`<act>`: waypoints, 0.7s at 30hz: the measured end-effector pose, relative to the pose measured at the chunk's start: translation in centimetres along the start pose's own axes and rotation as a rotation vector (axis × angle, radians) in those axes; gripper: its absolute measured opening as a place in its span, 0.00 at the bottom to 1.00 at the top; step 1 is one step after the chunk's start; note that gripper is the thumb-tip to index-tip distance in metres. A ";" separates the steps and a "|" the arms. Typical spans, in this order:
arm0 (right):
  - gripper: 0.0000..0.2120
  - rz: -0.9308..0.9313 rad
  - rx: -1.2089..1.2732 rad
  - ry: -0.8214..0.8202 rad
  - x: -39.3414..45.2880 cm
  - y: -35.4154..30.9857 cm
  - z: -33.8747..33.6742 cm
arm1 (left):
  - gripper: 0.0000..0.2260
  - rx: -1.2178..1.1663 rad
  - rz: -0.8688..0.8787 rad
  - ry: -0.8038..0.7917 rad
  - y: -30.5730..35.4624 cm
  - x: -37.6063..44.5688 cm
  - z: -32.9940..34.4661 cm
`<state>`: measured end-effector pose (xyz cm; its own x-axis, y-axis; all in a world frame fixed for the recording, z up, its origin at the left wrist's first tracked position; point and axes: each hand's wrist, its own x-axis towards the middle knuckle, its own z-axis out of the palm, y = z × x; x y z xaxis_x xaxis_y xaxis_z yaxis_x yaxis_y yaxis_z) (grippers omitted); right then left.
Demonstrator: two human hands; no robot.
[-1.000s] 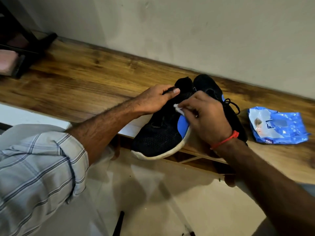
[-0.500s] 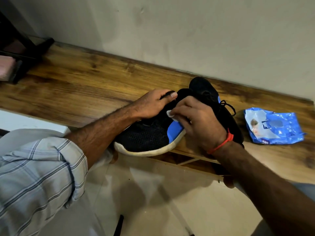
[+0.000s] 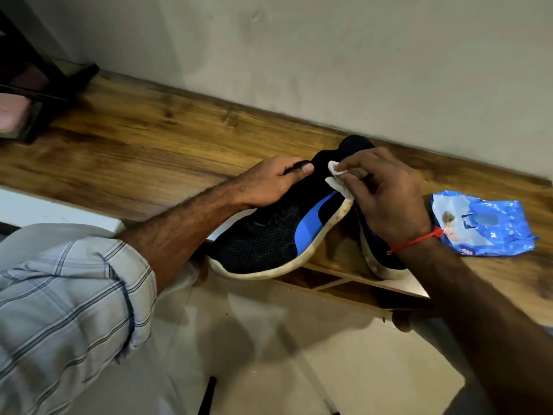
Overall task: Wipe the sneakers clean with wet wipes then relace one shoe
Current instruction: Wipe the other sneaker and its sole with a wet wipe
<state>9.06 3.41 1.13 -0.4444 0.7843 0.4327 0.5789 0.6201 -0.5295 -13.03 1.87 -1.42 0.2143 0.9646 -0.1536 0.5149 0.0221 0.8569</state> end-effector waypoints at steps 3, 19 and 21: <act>0.06 -0.059 -0.014 -0.082 -0.6 -1.1 1.0 | 0.15 -0.002 0.012 -0.013 -0.3 0.0 0.1; 0.07 -0.123 0.022 -0.257 -1.7 -2.9 2.7 | 0.14 -0.007 -0.037 0.029 0.1 0.0 0.1; 0.06 -0.255 0.035 -0.313 -2.3 -4.5 3.7 | 0.14 0.017 -0.022 0.027 -0.1 0.0 0.4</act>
<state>4.98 -1.12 -0.16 -0.7607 0.5685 0.3131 0.4019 0.7915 -0.4605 -12.76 1.79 -1.69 0.1807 0.9707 -0.1586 0.5335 0.0387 0.8449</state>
